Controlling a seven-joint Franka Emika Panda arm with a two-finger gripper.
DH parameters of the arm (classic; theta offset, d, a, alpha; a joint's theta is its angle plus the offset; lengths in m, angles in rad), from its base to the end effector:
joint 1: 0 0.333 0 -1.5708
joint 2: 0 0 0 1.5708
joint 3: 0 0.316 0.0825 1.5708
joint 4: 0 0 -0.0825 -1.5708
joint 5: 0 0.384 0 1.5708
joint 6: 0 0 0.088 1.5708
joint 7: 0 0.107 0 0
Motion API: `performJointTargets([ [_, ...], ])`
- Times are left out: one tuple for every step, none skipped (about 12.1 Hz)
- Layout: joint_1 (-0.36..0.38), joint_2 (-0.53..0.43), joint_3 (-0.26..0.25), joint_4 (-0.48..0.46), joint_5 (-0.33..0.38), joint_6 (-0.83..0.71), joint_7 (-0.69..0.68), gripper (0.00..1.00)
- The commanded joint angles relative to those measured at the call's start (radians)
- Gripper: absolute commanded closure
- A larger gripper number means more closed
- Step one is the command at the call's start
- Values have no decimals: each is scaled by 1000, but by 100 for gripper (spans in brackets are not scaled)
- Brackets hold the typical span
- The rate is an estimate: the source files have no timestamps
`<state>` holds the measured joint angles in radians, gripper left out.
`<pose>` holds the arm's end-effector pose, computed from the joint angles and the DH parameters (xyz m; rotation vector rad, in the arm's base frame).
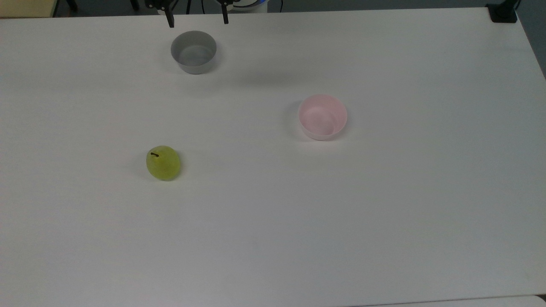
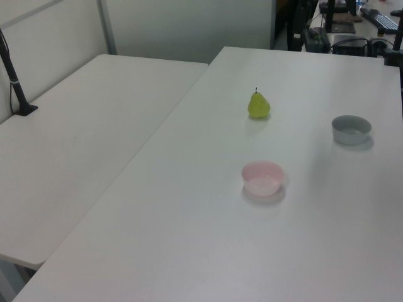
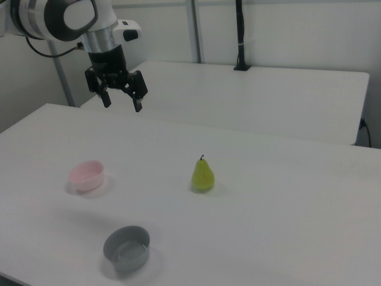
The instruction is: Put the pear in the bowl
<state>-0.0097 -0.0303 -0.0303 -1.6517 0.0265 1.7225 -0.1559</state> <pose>0.5586 -0.0202 0.6168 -3.1152 -0.1765 -0.1612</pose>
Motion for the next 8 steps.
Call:
performJointTargets([
  [20,-17,-20,-22,16,22,-8,0],
  [22,-17,-20,-23,18,20,-8,0],
  [22,-17,-20,-23,16,20,-8,0],
  [22,-17,-20,-23,16,20,-8,0],
  [20,-17,-20,-22,16,20,-10,0],
  [20,-17,-20,-22,18,19,-16,0],
  [17,-17,-22,-22,16,19,-21,0],
  [14,-16,-22,-22,15,17,-36,0],
])
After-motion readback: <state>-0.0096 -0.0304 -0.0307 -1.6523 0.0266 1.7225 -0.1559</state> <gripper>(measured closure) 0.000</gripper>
